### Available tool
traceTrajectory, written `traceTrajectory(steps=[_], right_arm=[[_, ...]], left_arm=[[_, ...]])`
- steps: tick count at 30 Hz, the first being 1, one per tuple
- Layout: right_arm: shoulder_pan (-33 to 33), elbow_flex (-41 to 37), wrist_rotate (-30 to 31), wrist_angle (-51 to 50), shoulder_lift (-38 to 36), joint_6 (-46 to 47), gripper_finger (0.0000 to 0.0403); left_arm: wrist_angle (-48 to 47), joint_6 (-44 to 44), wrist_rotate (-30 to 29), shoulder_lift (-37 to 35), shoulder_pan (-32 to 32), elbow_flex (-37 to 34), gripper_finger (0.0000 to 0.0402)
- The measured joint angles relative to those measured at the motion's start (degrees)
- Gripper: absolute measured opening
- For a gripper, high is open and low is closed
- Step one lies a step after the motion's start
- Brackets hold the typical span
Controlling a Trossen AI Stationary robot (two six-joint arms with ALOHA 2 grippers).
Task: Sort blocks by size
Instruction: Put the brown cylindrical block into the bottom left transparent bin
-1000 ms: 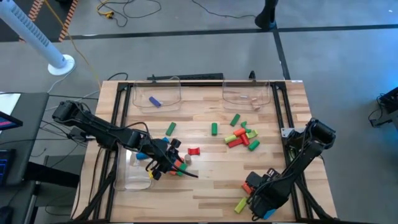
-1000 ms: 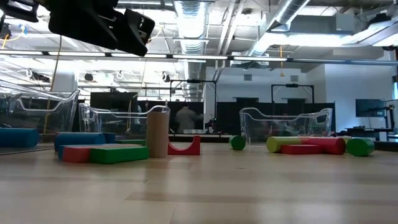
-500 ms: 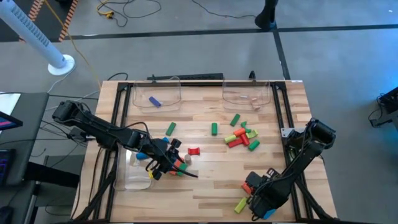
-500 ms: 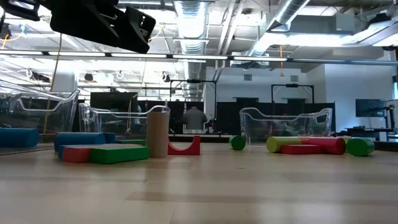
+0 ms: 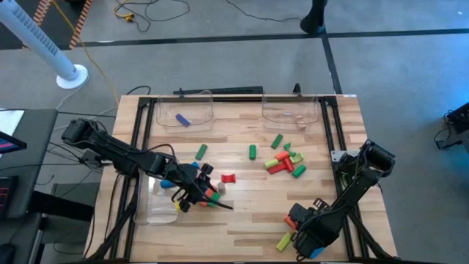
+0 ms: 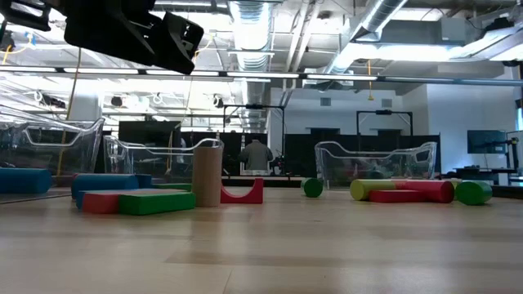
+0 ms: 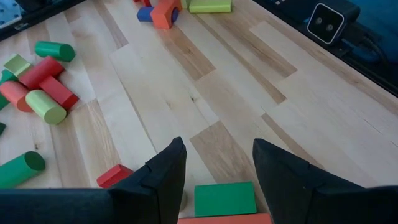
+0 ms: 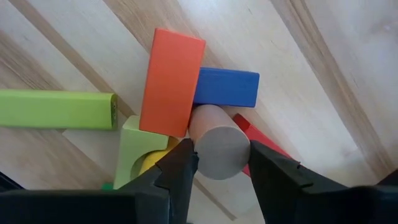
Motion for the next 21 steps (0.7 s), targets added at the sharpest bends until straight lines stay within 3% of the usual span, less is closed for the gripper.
traceTrajectory(steps=[5,14,21], right_arm=[[-0.12,0.00,-0.15,-0.20,0.00,-0.19,0.0149],[-0.12,-0.12,0.71,-0.28,-0.28,-0.62,0.0148],[-0.20,-0.26,8.41,-1.89,-3.24,-0.77,0.0148]], left_arm=[[0.33,0.24,0.00,0.00,0.00,0.00,0.0181],[2.03,1.75,-0.20,0.00,0.00,0.00,0.0181],[7.46,4.07,-0.52,0.00,0.02,0.00,0.0181]])
